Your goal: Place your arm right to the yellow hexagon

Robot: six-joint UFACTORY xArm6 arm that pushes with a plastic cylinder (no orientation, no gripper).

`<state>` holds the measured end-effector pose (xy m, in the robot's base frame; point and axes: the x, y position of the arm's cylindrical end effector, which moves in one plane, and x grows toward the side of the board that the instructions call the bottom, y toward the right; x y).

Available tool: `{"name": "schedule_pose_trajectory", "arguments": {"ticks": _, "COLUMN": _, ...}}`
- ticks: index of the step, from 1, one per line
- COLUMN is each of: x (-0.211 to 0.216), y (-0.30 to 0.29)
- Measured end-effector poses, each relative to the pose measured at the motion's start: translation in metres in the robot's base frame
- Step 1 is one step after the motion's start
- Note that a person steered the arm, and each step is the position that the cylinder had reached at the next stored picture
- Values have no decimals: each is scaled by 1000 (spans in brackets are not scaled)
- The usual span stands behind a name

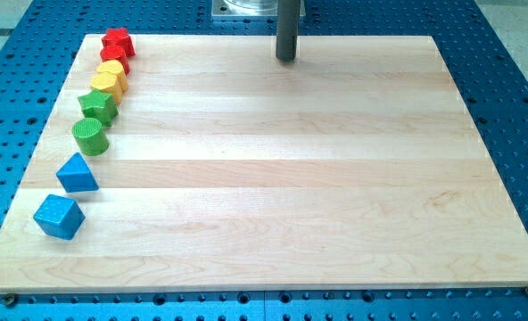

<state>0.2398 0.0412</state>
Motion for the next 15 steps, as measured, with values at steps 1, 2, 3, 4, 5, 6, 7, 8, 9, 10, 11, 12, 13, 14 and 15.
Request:
{"name": "schedule_pose_trajectory", "arguments": {"ticks": 1, "x": 0, "y": 11}}
{"name": "schedule_pose_trajectory", "arguments": {"ticks": 2, "x": 0, "y": 15}}
{"name": "schedule_pose_trajectory", "arguments": {"ticks": 3, "x": 2, "y": 10}}
{"name": "schedule_pose_trajectory", "arguments": {"ticks": 4, "x": 52, "y": 18}}
{"name": "schedule_pose_trajectory", "arguments": {"ticks": 5, "x": 98, "y": 21}}
{"name": "schedule_pose_trajectory", "arguments": {"ticks": 6, "x": 87, "y": 19}}
{"name": "schedule_pose_trajectory", "arguments": {"ticks": 7, "x": 80, "y": 23}}
{"name": "schedule_pose_trajectory", "arguments": {"ticks": 8, "x": 164, "y": 22}}
{"name": "schedule_pose_trajectory", "arguments": {"ticks": 9, "x": 256, "y": 22}}
{"name": "schedule_pose_trajectory", "arguments": {"ticks": 10, "x": 329, "y": -9}}
{"name": "schedule_pose_trajectory", "arguments": {"ticks": 11, "x": 272, "y": -49}}
{"name": "schedule_pose_trajectory", "arguments": {"ticks": 12, "x": 179, "y": -101}}
{"name": "schedule_pose_trajectory", "arguments": {"ticks": 13, "x": 143, "y": -155}}
{"name": "schedule_pose_trajectory", "arguments": {"ticks": 14, "x": 125, "y": -178}}
{"name": "schedule_pose_trajectory", "arguments": {"ticks": 15, "x": 128, "y": -178}}
